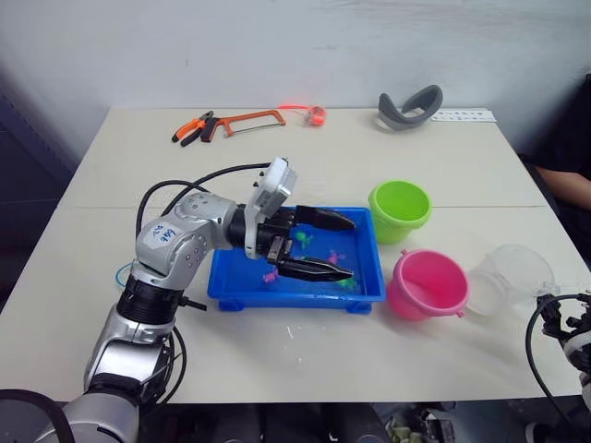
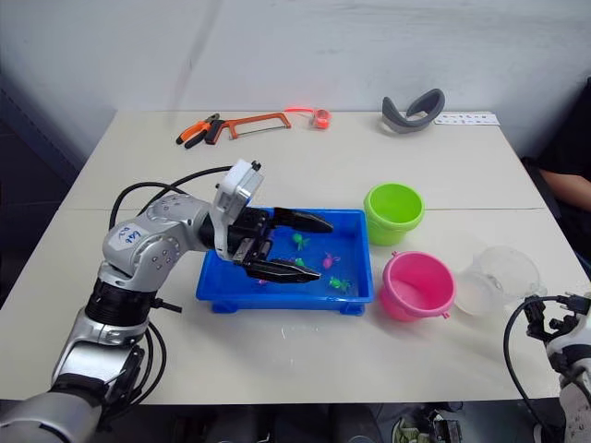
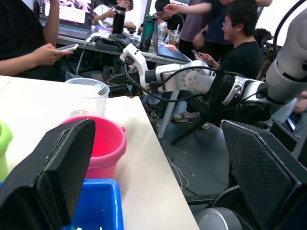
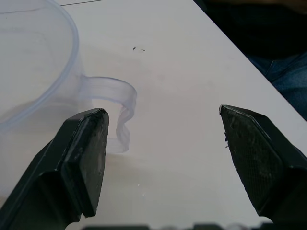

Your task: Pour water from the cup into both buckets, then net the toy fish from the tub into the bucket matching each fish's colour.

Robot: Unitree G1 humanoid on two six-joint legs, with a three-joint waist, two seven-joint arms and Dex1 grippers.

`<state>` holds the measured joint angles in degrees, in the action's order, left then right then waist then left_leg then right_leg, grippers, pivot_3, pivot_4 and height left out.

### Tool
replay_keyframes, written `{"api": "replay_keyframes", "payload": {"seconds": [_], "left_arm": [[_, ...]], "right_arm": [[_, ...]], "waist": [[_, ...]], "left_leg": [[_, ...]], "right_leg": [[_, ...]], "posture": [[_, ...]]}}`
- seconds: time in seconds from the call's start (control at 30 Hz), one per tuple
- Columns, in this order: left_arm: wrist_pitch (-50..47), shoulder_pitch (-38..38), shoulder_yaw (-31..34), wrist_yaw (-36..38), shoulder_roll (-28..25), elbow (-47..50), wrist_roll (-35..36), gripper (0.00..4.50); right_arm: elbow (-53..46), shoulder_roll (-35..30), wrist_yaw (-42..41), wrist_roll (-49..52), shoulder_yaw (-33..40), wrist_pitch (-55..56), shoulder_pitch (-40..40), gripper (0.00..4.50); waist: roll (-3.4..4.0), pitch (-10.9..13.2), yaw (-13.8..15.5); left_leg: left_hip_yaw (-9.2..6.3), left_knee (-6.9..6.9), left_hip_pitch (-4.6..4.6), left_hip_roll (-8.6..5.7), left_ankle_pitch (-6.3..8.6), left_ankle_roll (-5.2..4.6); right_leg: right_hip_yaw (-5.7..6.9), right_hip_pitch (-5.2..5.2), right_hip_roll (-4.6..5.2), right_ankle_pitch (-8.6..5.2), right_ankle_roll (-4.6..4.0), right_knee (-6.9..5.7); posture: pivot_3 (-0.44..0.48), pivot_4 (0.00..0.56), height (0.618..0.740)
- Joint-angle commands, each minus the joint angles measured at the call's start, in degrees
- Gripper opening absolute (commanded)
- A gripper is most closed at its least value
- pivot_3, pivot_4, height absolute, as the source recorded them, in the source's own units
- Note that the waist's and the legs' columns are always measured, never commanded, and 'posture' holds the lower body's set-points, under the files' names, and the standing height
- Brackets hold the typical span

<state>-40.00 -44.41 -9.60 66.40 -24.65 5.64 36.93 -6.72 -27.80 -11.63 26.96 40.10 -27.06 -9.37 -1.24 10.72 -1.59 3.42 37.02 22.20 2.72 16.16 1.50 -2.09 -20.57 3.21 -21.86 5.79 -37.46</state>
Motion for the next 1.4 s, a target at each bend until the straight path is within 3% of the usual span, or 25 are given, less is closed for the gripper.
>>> {"api": "replay_keyframes", "payload": {"seconds": [0.03,0.1,0.2,0.43,0.57,0.93,1.13,1.4], "left_arm": [[1.0,-1.4,0.4,-0.4,0.7,0.3,-0.3,4.5],[1.1,-1.5,0.5,-0.5,0.8,0.3,-0.4,4.5],[1.6,-1.5,0.4,-0.4,0.7,0.1,-1.0,4.5],[1.9,-1.8,0.8,0.0,0.3,-0.4,-1.5,4.5],[2.0,-2.0,0.8,0.1,0.1,-1.0,-1.7,4.5],[2.9,0.8,-0.4,2.2,-3.1,-1.8,-3.2,4.5],[4.7,1.1,-0.7,2.4,-2.5,-2.4,-4.7,4.5],[6.6,0.9,-1.5,3.4,-1.6,-3.6,-6.1,4.5]], "right_arm": [[1.1,-0.1,-0.7,-0.7,-0.5,2.4,1.2,3.96],[2.0,0.0,-1.2,-0.9,-1.4,3.0,2.1,3.96],[3.2,0.2,-2.6,-0.7,-2.6,4.1,2.9,3.18],[6.0,0.9,-4.6,-0.1,-2.5,8.6,4.2,0.02],[4.9,1.2,-5.1,0.3,-2.0,10.1,3.3,0.02],[-17.4,-2.8,-4.8,4.5,2.4,5.0,-4.1,0.02],[-23.7,-7.9,-5.7,1.3,3.2,3.1,-6.7,0.02],[-26.7,-13.9,-8.3,-11.5,-0.9,6.5,-9.8,0.02]], "waist": [[0.0,0.0,0.0],[0.0,0.0,0.0],[0.02,0.0,0.0],[0.04,0.0,0.0],[0.03,0.0,0.1],[0.18,0.0,-0.3],[0.21,0.0,0.1],[0.21,0.0,0.2]], "left_leg": [[0.0,0.0,0.0,0.0,0.0,0.0],[0.02,0.0,-0.01,0.0,0.0,0.0],[0.06,0.0,-0.02,0.01,0.0,0.0],[0.09,0.02,-0.02,0.01,0.0,0.0],[0.08,0.06,-0.04,0.0,-0.01,-0.02],[0.16,0.01,-0.02,0.0,-0.01,-0.02],[0.19,0.01,-0.02,0.0,-0.01,-0.02],[0.21,0.03,0.0,-0.06,0.0,-0.05]], "right_leg": [[0.0,0.0,-0.01,0.0,0.0,0.0],[-0.02,0.0,-0.01,0.0,0.0,-0.01],[-0.04,-0.01,-0.02,0.0,0.01,-0.02],[-0.06,-0.02,-0.02,0.01,0.02,-0.02],[-0.07,0.02,0.0,0.05,0.1,-0.02],[-0.16,-0.02,0.0,0.04,0.12,-0.01],[-0.21,-0.05,-0.04,0.04,0.13,0.01],[-0.23,-0.05,-0.01,0.05,0.2,0.06]], "posture": [[0.0,0.15,0.74],[0.0,0.15,0.74],[0.0,0.15,0.74],[0.0,0.15,0.74],[0.0,0.15,0.74],[0.0,0.15,0.74],[0.0,0.15,0.74],[0.0,0.15,0.74]]}}
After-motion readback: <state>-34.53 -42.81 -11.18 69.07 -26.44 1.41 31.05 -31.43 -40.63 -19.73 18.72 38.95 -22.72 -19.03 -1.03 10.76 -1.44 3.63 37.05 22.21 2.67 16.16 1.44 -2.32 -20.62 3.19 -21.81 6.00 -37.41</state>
